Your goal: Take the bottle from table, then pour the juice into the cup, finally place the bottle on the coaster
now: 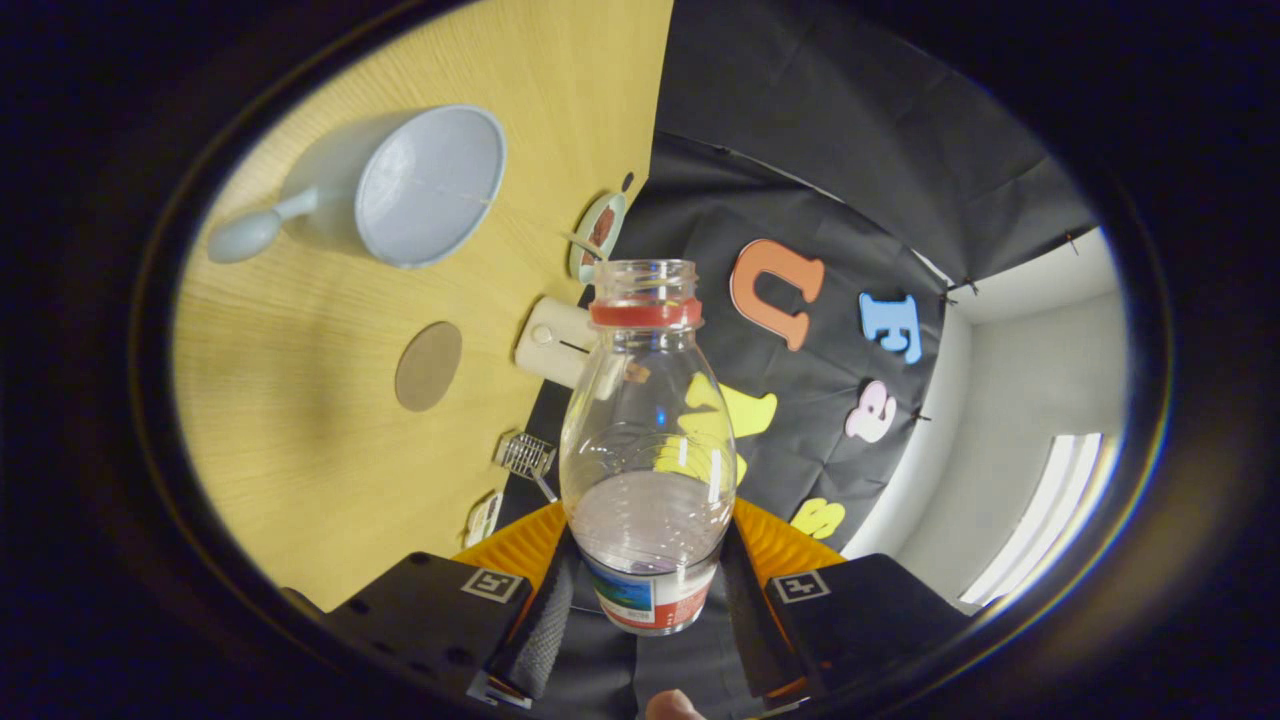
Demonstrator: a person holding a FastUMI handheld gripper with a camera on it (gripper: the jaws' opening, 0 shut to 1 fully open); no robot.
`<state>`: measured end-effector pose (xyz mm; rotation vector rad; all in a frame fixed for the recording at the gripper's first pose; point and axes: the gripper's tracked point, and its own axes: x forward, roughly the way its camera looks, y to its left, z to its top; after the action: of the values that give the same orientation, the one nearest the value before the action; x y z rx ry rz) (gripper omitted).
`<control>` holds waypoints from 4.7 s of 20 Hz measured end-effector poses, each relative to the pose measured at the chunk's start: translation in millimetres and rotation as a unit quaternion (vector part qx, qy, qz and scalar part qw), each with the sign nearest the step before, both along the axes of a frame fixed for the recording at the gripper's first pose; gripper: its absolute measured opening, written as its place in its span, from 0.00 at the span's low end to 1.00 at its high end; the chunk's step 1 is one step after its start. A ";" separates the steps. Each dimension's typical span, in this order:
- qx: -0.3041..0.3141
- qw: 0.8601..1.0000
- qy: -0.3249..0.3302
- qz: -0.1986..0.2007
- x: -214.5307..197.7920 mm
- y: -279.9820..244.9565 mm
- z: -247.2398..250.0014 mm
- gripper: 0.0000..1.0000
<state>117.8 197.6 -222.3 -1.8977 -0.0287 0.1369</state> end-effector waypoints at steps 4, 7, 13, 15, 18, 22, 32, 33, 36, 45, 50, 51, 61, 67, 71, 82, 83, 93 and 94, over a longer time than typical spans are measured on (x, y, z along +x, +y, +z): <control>-0.006 1.000 -0.002 0.000 1.7 0.5 3.0 0.76; -0.014 1.000 -0.006 0.000 2.2 0.5 6.5 0.76; -0.023 1.000 -0.014 0.002 1.1 -0.8 16.4 0.76; -0.028 0.999 -0.018 0.001 0.5 -2.9 20.0 0.76; -0.034 0.999 -0.022 0.002 0.0 -2.3 24.2 0.76; -0.041 0.999 -0.023 0.006 -1.0 0.4 26.3 0.76; -0.019 1.000 -0.016 0.008 1.1 9.3 22.9 0.76; -0.008 1.000 -0.010 0.006 1.3 9.7 20.8 0.76; 0.027 1.000 0.003 -0.001 2.5 9.6 16.8 0.76; 0.151 0.988 0.032 -0.023 0.2 2.9 16.0 0.76; 0.253 0.965 0.061 -0.030 -5.6 2.1 26.7 0.76; 0.280 0.957 0.070 -0.030 -7.7 3.3 29.6 0.76; 0.534 0.834 0.135 -0.016 -24.4 15.2 73.4 0.76; 0.681 0.713 0.166 0.007 -13.2 18.5 101.0 0.76; 0.749 0.627 0.214 -0.009 11.5 15.9 90.9 0.76; 0.775 0.570 0.262 -0.079 98.0 11.5 0.0 0.76; 0.777 0.564 0.267 -0.083 102.6 12.5 -9.1 0.76; 0.780 0.553 0.271 -0.110 124.6 13.8 -90.5 0.78; 0.780 0.553 0.270 -0.114 126.5 12.7 -96.8 0.78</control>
<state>244.3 210.3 -319.1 0.0369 0.3981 0.3559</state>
